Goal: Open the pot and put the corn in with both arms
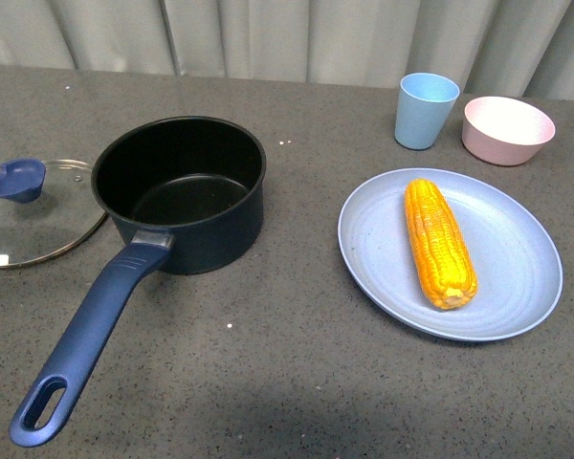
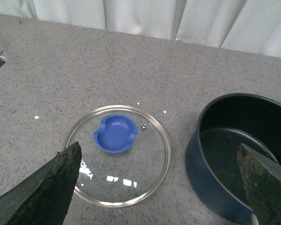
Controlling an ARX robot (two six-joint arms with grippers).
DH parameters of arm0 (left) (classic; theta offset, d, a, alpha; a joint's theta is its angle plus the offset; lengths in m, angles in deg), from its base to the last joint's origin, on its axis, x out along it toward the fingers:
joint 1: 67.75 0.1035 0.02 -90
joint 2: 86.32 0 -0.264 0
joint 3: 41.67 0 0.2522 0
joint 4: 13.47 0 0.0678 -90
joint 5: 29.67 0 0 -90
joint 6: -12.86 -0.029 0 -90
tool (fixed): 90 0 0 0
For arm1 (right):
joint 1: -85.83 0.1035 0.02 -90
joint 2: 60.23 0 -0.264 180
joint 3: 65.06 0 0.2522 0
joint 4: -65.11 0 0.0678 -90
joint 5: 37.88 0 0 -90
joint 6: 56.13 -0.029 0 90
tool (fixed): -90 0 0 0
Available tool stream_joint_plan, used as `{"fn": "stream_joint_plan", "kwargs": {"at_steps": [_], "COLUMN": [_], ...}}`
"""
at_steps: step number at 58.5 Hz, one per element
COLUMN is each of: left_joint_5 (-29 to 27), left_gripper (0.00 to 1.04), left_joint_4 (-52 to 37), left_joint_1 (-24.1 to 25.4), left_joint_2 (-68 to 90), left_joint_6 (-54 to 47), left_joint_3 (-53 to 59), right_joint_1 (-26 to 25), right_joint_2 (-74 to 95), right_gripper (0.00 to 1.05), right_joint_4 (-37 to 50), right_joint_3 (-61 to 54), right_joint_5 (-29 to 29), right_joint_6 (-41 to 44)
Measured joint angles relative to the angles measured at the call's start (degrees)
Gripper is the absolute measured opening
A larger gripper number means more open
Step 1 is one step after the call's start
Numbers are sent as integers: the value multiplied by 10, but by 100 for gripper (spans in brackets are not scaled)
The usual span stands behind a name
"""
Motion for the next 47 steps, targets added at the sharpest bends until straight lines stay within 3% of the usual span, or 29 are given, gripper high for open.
{"fn": "stream_joint_plan", "kwargs": {"at_steps": [14, 20, 25, 29, 34, 39, 47], "left_joint_5": [-66, -60, 11, 52, 53, 56, 56], "left_gripper": [98, 97, 82, 71, 55, 35, 11], "left_joint_4": [144, 141, -36, -83, -62, 20, 112], "left_joint_1": [-49, -52, -36, -12, 3, 5, 5], "left_joint_2": [-240, -260, -211, -220, -275, -353, -446], "left_joint_6": [14, 14, -6, -13, -17, -20, -23], "left_joint_3": [109, 117, 159, 175, 176, 175, 175], "right_joint_1": [0, 0, 0, 0, 0, 0, 0], "right_joint_2": [0, 0, 0, 0, 0, 0, 0], "right_gripper": [95, 95, 95, 95, 95, 95, 95], "right_joint_4": [0, 0, 0, 0, 0, 0, 0], "right_joint_3": [0, 0, 0, 0, 0, 0, 0], "right_joint_5": [0, 0, 0, 0, 0, 0, 0], "right_joint_6": [0, 0, 0, 0, 0, 0, 0]}}
